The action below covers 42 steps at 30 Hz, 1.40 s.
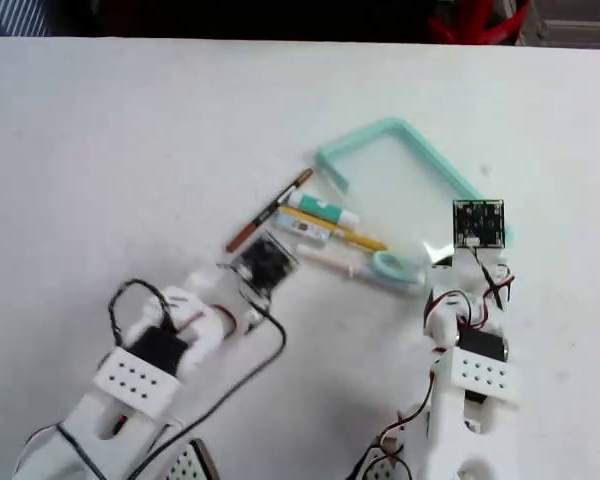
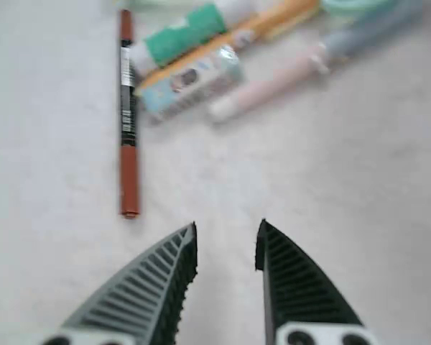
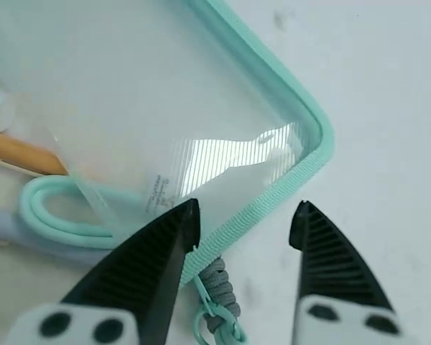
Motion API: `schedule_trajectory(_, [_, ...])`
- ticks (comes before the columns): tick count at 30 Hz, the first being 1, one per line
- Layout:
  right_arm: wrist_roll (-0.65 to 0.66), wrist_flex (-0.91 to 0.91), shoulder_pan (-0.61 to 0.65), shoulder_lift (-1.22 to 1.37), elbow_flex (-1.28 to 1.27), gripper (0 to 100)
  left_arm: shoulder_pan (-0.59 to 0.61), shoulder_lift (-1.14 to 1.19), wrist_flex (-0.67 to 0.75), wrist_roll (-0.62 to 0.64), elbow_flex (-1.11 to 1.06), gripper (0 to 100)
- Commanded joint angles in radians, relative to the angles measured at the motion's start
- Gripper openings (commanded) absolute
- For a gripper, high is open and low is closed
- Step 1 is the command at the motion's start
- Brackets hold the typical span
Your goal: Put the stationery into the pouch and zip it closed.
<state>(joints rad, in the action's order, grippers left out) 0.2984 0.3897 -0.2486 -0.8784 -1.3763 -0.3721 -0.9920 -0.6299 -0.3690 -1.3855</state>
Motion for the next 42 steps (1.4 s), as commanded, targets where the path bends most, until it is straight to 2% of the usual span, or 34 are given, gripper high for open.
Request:
schedule_trajectory(1, [0.011,0.013,0.002,-0.01,0.028,20.5,0.105,-0.018,0.051,0.044,0.199,15])
schedule_trajectory(4, [0.012,0.125,0.002,-0.008,0.083,20.5,0.104,-0.008,0.095,0.144,0.256,15])
schedule_trajectory(7, [0.012,0.191,0.002,-0.007,0.121,20.5,0.102,-0.008,0.149,0.178,0.21,15])
schedule_trajectory(12, [0.017,0.286,-0.001,-0.007,0.178,20.8,0.157,-0.016,0.258,0.124,0.057,15])
schedule_trajectory(18, [0.137,0.378,-0.076,0.004,0.198,20.8,0.162,-0.016,0.252,0.106,0.051,15])
schedule_trajectory(23, [0.176,0.367,-0.035,0.153,0.226,20.8,0.142,-0.01,0.252,0.106,0.052,14])
schedule_trajectory(28, [0.175,0.245,-0.018,0.355,0.29,20.8,0.143,-0.008,0.255,0.106,0.049,14])
schedule_trajectory(31, [0.18,0.229,-0.01,0.45,0.334,20.5,0.143,-0.008,0.255,0.103,0.048,14])
schedule_trajectory(37, [0.181,0.239,0.01,0.479,0.353,20.4,0.143,-0.008,0.255,0.101,0.048,14])
schedule_trajectory(39, [0.183,0.248,0.021,0.458,0.353,17.0,0.143,-0.008,0.255,0.101,0.048,14])
schedule_trajectory(42, [0.183,0.242,0.044,0.461,0.347,5.2,0.143,-0.008,0.255,0.101,0.048,14])
